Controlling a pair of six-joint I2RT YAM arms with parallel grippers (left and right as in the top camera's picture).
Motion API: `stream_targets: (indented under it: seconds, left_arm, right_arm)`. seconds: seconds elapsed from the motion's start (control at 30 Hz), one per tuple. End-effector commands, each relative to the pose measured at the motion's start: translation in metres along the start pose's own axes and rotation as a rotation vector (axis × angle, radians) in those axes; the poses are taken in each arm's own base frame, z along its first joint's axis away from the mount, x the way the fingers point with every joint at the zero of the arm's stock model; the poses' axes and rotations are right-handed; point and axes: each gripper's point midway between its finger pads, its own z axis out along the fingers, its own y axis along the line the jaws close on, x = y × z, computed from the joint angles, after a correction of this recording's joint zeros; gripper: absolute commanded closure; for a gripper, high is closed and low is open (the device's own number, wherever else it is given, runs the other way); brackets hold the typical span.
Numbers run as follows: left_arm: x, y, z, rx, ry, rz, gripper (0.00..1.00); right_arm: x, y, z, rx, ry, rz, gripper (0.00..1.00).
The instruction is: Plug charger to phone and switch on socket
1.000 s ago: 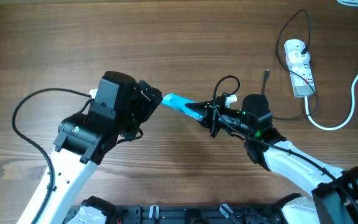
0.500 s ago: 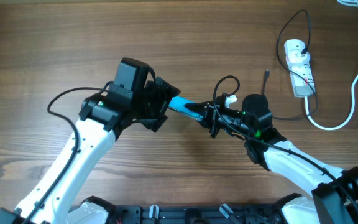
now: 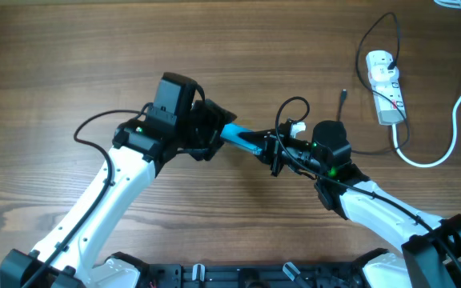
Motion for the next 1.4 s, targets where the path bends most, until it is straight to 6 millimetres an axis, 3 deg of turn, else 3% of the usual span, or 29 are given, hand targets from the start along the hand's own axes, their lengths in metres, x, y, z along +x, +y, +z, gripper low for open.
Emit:
stream_targets:
  seconds: [0.0,0.3,0.73,1.1,1.3,1.37]
  left_arm:
    - [-0.001,0.014,0.014,0.000,0.028,-0.036,0.38]
    - [-0.001,0.005,0.016,0.043,0.028,-0.046,0.55]
    - [0.002,0.000,0.025,0.047,-0.026,-0.016,0.56]
    - [0.000,0.000,0.025,0.049,-0.038,-0.054,0.92]
    - [0.000,-0.004,0.024,0.067,-0.037,-0.095,0.96]
    - [-0.002,-0.005,0.024,0.070,-0.042,-0.094,0.96]
  right_arm:
    - [0.008,0.006,0.000,-0.010,0.028,-0.013,0.96]
    - [0.008,0.006,0.000,-0.010,0.028,-0.014,0.96]
    - [0.009,0.008,0.000,-0.018,0.035,-0.024,0.96]
    - [0.012,0.007,0.000,-0.011,0.047,-0.024,0.96]
    - [0.012,0.007,0.000,-0.011,0.047,-0.024,0.94]
    - [0.012,0.007,0.000,-0.011,0.047,-0.024,0.83]
